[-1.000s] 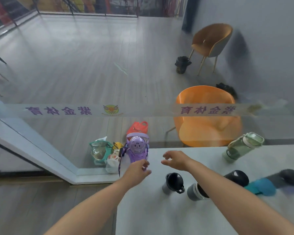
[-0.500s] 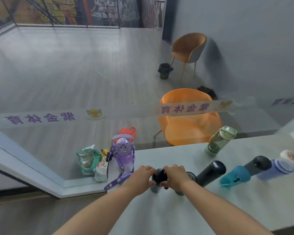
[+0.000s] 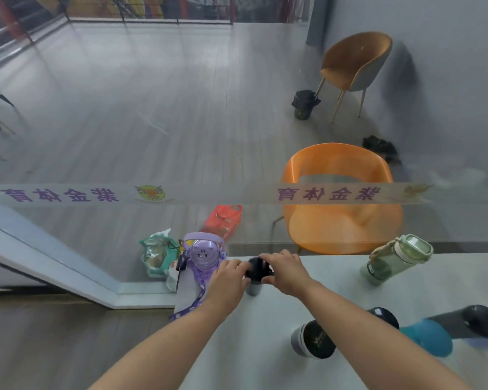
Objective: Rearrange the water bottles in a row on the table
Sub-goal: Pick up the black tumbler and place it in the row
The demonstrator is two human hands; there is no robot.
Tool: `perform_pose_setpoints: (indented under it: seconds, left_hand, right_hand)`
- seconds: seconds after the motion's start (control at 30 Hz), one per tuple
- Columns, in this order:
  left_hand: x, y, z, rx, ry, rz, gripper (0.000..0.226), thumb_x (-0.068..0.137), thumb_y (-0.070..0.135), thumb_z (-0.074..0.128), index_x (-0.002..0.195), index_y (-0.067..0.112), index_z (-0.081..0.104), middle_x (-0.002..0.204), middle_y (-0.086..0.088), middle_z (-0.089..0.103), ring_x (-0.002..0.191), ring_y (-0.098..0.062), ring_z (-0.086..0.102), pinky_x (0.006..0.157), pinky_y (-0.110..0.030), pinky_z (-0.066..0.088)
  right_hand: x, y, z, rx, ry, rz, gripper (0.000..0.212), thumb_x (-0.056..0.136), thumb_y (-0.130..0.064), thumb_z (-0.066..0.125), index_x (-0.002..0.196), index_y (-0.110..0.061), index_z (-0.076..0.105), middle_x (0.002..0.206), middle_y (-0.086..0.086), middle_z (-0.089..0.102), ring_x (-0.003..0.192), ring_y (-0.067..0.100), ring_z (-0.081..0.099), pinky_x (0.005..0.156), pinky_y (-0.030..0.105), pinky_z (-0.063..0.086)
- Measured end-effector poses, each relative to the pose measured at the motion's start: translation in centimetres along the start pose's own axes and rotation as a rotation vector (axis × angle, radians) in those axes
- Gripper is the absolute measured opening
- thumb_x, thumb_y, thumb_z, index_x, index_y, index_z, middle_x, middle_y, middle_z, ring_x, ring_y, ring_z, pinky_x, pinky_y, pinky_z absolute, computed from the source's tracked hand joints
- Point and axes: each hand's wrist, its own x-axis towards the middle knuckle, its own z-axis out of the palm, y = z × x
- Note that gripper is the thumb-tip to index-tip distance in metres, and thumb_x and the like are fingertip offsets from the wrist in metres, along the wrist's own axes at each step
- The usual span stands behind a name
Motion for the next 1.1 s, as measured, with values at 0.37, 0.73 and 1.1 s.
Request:
perform_pose_setpoints:
  seconds: [0.37,0.73,1.1]
  left_hand:
    - [4.2,-0.6,-0.2,0.026,0.03,-0.046,0.025,0.082,0.024,0.072,0.105,0.022,0.062,0.102,0.005,0.065,0.099,-0.024,0.054,0.072,-0.039,0.05]
    - [3.4,-0.4,-0.7,-0.028,0.044,0.02,0.039,0.079,0.019,0.074,0.115,0.019,0.057,0.118,0.0,0.06,0.103,-0.025,0.052,0.083,-0.039,0.051]
    - [-3.0,6.3,0.5,-0.054,-0.253,0.418,0.035,0.092,0.045,0.056,0.123,0.028,0.054,0.129,0.007,0.054,0.12,-0.016,0.044,0.099,-0.033,0.041]
  right_hand:
    - [4.7,1.5,-1.6,-0.006,0.005,-0.041,0.061,0.087,-0.042,0.072,0.142,-0.036,0.047,0.13,-0.008,0.065,0.116,0.022,0.048,0.093,0.039,0.035]
    - [3.0,1.2,-1.9,0.032,0.006,0.025,0.072,0.089,-0.045,0.07,0.15,-0.031,0.035,0.139,-0.005,0.058,0.127,0.026,0.047,0.107,0.043,0.035]
    - [-12.0,4.6,-3.2,-0.011,-0.034,0.269,0.058,0.091,-0.06,0.058,0.142,-0.033,0.049,0.145,-0.003,0.054,0.135,0.023,0.043,0.113,0.043,0.036]
